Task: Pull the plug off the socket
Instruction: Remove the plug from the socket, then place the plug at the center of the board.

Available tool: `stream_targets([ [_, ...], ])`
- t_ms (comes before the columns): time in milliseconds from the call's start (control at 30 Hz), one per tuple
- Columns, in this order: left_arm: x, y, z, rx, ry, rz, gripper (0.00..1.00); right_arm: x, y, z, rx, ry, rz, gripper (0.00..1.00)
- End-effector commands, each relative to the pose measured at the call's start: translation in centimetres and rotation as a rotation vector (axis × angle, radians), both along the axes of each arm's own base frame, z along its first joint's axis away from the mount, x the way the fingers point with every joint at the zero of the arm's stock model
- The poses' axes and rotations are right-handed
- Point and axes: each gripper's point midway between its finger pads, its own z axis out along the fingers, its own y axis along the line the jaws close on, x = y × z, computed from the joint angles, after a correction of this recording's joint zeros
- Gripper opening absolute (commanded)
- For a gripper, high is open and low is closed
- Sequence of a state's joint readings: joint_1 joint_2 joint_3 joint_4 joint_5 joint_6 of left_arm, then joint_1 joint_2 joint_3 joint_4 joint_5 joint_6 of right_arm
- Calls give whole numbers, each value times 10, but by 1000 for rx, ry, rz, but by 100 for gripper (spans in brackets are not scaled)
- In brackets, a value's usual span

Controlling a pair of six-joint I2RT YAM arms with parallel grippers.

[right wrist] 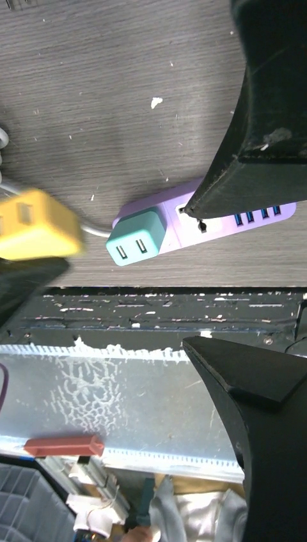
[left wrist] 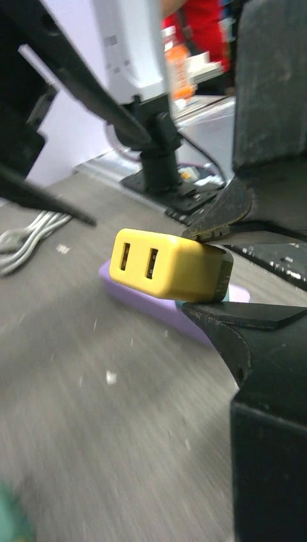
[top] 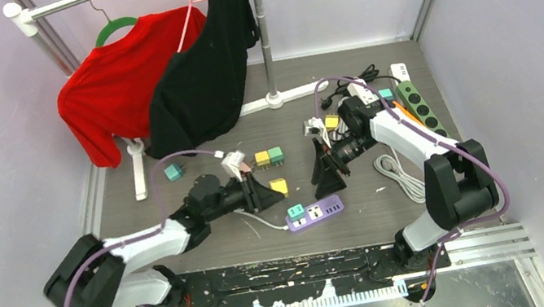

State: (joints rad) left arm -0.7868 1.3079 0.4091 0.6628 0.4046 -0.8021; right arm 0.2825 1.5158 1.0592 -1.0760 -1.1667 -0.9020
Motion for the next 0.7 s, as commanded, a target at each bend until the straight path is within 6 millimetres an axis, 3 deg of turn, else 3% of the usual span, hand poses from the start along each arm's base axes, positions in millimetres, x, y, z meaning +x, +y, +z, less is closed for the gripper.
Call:
stream_targets([
  [0,36,52,-2,74,8,292,0,1,-1,5,12,-106,29,73],
  [100,51,97,-21,179,86,518,0,1,-1,5,12,-115,30,73],
  [267,65,141,-26,142,166,677,0,1,-2,4,8,-120,31,73],
  [400,73,161,-30,104,211,752,0,1,-2,3,8,-121,30,72],
  [667,93,174,-29,75,267,815,0,0,-2,2,5,-122,33,72],
])
